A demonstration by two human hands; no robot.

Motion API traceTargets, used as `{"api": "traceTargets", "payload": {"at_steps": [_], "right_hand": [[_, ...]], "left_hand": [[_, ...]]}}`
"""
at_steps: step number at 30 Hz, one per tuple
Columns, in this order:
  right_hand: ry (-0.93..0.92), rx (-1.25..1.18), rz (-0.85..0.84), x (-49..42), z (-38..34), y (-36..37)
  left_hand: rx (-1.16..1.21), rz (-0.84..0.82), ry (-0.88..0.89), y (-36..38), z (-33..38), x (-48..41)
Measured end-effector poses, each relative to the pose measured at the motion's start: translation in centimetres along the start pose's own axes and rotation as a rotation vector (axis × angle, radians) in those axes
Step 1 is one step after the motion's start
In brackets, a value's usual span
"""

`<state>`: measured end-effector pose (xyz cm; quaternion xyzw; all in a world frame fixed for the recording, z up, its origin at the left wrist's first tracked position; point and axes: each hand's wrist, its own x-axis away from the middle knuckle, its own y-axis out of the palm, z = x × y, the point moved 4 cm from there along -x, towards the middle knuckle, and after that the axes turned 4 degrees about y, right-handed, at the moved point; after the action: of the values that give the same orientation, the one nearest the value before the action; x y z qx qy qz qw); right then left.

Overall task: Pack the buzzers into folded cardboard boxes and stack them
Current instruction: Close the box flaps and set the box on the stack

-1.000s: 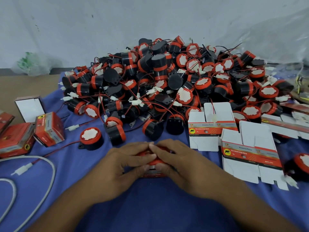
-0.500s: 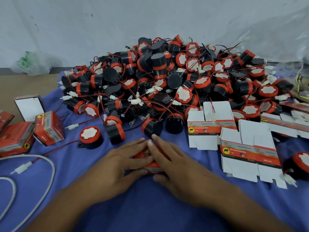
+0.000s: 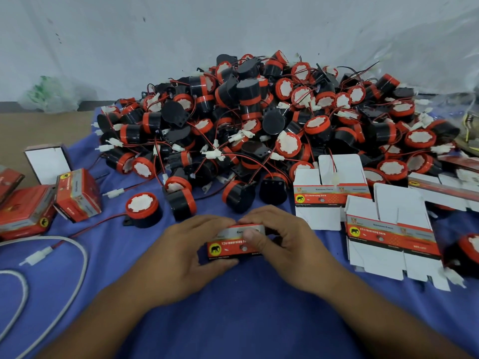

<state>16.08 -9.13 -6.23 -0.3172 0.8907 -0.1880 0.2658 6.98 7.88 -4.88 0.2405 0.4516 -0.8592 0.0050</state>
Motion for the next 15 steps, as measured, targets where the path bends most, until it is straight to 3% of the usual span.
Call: {"api": "traceTargets", "payload": {"at_steps": [9,12,15], "right_hand": [[0.002,0.13,-0.057,0.4,0.2,0.3],[0.0,0.133,-0.079,0.4,-0.1,0.3],[0.043,0.185,0.069,-0.2,-0.1,-1.8]], "left_hand": [[0.057,-0.006,-0.086,1.1,-1.6,0.4],[0.015,0.057,-0.087,0.5,-1.3,0.2],[-0.019,0.227,-0.149,-1.7,-2.4,0.2]]}}
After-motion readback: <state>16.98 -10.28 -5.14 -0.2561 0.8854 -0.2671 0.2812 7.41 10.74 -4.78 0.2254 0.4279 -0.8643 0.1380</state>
